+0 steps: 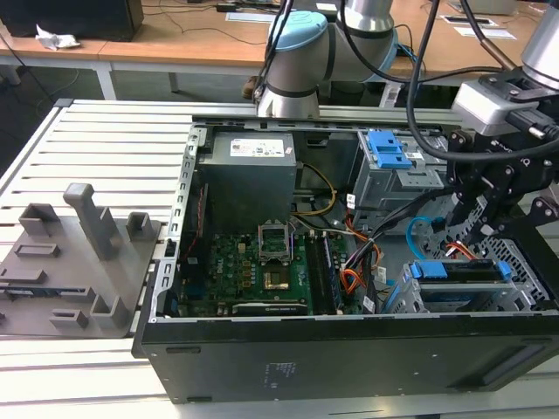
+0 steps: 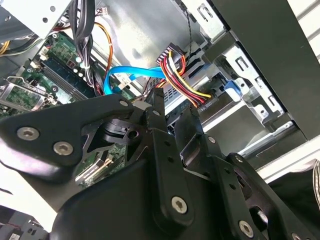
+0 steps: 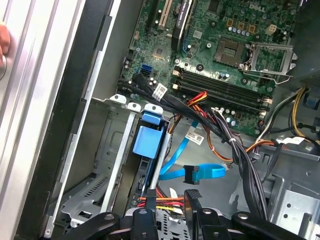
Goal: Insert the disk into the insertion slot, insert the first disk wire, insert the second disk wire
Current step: 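Insert the second disk wire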
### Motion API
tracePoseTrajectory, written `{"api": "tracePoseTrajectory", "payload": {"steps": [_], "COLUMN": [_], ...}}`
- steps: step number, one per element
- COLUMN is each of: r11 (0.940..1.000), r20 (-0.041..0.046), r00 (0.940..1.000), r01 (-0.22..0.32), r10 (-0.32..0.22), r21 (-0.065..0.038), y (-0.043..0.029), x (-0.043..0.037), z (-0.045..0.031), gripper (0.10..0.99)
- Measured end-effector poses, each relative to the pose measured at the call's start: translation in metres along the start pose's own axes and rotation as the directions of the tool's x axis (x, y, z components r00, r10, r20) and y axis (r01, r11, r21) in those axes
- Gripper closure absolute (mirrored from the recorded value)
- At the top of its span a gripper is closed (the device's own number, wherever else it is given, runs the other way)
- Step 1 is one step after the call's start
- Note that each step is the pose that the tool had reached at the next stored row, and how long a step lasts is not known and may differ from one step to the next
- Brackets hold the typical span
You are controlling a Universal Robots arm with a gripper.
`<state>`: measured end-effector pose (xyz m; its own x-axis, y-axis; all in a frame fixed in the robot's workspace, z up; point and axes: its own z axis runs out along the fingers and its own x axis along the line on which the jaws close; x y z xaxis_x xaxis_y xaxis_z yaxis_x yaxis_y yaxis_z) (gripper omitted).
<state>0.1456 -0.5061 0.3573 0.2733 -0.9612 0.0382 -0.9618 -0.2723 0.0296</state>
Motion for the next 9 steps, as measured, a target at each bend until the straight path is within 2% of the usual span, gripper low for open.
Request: {"api": "tracePoseTrajectory", "payload": {"steps": [4, 6, 7, 9], "r11": [1.0000, 1.0000, 1.0000, 1.0000], "r20": [-0.0026, -0.0051, -0.0057, -0.0058], "r00": [1.0000, 1.0000, 1.0000, 1.0000], "r01": [0.006, 0.007, 0.007, 0.007], "r10": [-0.006, -0.007, -0.007, -0.007], "r21": [0.001, 0.003, 0.005, 0.006], "y": [0.0002, 0.0012, 0.0024, 0.0096], "x": [-0.0033, -0.0034, -0.0035, -0.0056], "z": [0.0003, -0.0065, -0.0107, -0.0110], "gripper": [0.725, 0.725, 0.725, 0.725]}}
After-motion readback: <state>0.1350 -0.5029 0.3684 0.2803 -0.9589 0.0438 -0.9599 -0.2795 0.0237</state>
